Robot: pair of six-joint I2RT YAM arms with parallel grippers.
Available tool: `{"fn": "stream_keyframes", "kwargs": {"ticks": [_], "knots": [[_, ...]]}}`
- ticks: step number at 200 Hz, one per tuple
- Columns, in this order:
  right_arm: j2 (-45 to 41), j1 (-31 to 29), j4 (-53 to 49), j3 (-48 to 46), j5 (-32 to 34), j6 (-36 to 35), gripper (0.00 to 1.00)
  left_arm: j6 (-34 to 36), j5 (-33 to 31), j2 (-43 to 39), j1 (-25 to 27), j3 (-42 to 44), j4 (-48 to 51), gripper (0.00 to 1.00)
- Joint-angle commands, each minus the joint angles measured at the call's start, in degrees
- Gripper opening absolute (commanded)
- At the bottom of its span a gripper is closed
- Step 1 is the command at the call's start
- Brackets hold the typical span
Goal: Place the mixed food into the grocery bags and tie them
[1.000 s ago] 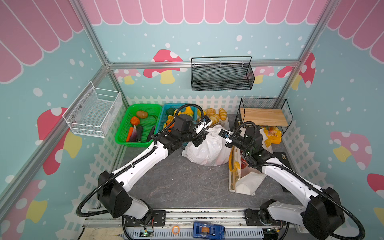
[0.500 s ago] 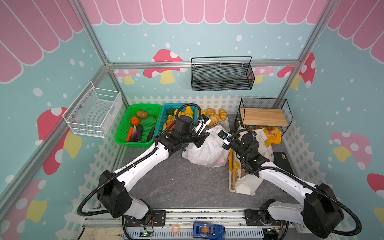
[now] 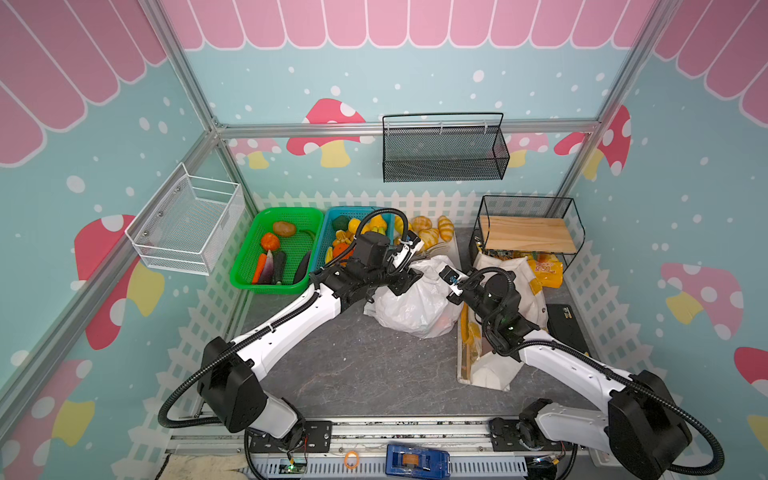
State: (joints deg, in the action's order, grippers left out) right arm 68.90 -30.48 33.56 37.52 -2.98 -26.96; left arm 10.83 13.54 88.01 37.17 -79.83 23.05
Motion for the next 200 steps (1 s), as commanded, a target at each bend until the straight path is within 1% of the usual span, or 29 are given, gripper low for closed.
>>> {"fn": "stream_keyframes", "kwargs": {"ticks": [1,24,34,47,59,73,92,124,145,163,200], "knots": [[-1.05,-0.11,2.41,-0.64,-1.48,-1.43,0.00,5.51,1.09,3.35,0.04,-4.29,5.09,0.55],[-1.31,-0.16,2.39,-0.78,-1.59,-1.51,0.00,8.07,2.37,6.36,0.12,-7.19,5.96,0.55],[-1.55,-0.12,2.34,-0.81,-1.20,-1.65,0.00,8.96,2.22,7.84,0.10,-8.90,7.34,0.52],[-1.89,-0.19,2.20,-0.80,-0.74,-2.22,0.00,9.53,0.97,9.21,0.11,-10.60,8.45,0.45],[-1.94,-0.13,1.67,-0.78,0.13,-2.73,0.00,9.63,0.79,9.78,0.12,-11.17,8.73,0.34],[-1.79,-0.16,0.89,-0.46,1.48,-3.41,0.00,9.56,1.27,9.53,0.15,-11.36,8.77,0.28],[-1.33,-0.18,0.04,-0.23,3.34,-4.26,0.00,9.46,1.54,8.52,0.04,-11.02,8.75,0.23],[-0.93,-0.19,-0.33,0.14,4.24,-5.19,0.00,9.09,-0.20,7.41,0.05,-10.93,8.94,0.06],[-0.40,-0.11,-1.17,0.67,5.25,-6.25,0.00,7.47,0.08,5.89,0.02,-10.44,8.23,0.04],[-0.09,-0.17,-1.46,0.94,5.36,-6.37,0.00,4.07,0.08,4.37,0.10,-8.83,5.74,0.00],[0.62,-0.63,-0.35,1.57,4.10,-2.32,0.00,-2.56,1.29,0.50,0.96,-4.61,0.51,0.00]]}}
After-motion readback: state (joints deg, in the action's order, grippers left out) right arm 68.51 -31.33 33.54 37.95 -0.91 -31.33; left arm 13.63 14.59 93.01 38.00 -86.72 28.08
